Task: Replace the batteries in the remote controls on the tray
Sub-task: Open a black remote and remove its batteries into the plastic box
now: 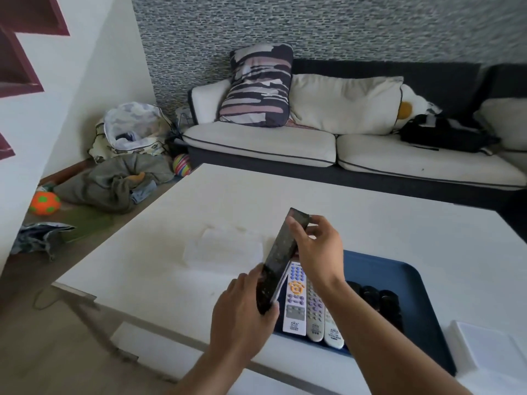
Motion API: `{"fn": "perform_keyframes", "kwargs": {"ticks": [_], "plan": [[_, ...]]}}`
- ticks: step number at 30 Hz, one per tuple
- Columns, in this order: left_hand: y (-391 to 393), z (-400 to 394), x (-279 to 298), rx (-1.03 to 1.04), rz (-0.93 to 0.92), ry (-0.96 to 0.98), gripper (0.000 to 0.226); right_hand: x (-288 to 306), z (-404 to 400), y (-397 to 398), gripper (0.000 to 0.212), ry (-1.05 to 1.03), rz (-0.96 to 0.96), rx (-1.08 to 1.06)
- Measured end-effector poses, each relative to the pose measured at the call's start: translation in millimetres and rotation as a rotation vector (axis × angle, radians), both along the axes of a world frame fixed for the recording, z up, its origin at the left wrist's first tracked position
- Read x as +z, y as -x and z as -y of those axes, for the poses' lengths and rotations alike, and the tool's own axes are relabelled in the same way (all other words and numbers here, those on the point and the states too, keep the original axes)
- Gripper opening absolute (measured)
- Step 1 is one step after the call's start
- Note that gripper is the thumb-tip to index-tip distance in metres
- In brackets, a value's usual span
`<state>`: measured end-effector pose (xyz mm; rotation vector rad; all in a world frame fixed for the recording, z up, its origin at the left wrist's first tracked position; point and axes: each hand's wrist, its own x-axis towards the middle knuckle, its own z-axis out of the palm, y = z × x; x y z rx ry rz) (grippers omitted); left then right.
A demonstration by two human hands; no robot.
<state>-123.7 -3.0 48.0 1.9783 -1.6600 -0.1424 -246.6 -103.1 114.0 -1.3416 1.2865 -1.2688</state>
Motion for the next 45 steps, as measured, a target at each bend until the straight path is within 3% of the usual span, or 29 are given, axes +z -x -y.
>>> {"fn": "perform_keyframes", "kwargs": {"ticks": [1,3,5,7,11,15,22,26,30,33,38,42,45], "plan": [[1.2,-3.6,2.8,0.001,-0.077,0.007,0.052,5.2,-10.1,2.5,0.030,-0.022,0.068,0.076],[5.1,-10.9,12.4,0.006,-0.410,-0.025,0.019,12.9,-31.7,10.0,0.033,-0.033,0.122,0.212],[9.9,-16.0,26.2,0.004,-0.814,-0.035,0.004,9.8,-45.6,18.7,0.026,0.065,-0.039,0.241],[12.9,-20.2,38.7,-0.001,-1.067,-0.022,0.007,3.8,-55.0,25.9,0.017,0.164,-0.256,0.205],[15.4,-28.6,44.4,-0.080,-1.313,0.001,0.020,-3.5,-74.5,32.2,0.013,0.280,-0.401,0.217],[16.8,-40.0,49.4,-0.162,-1.454,-0.086,0.025,-13.3,-91.8,36.2,0.023,0.405,-0.523,0.227],[23.2,-43.7,50.1,-0.258,-1.403,-0.153,0.036,-9.8,-89.3,35.8,0.029,0.642,-0.687,0.202],[21.3,-31.1,41.6,-0.212,-1.431,-0.153,0.030,-17.0,-79.0,38.3,0.026,0.710,-0.732,0.193],[20.1,-10.0,25.5,-0.166,-1.498,-0.182,0.065,-31.0,-70.7,44.2,0.029,0.616,-0.741,0.223],[22.3,1.1,19.6,-0.136,-1.389,-0.176,0.065,-31.4,-63.0,43.2,0.031,0.486,-0.758,0.270],[18.0,8.5,4.2,-0.142,-1.017,-0.188,0.055,-34.6,-49.7,44.6,0.027,0.274,-0.785,0.413],[15.2,12.5,-5.4,-0.133,-0.951,-0.221,0.059,-31.8,-41.2,48.4,0.027,0.058,-0.705,0.442],[11.7,14.7,-11.8,-0.109,-0.884,-0.207,0.069,-30.5,-40.2,50.0,0.026,0.013,-0.600,0.474]]}}
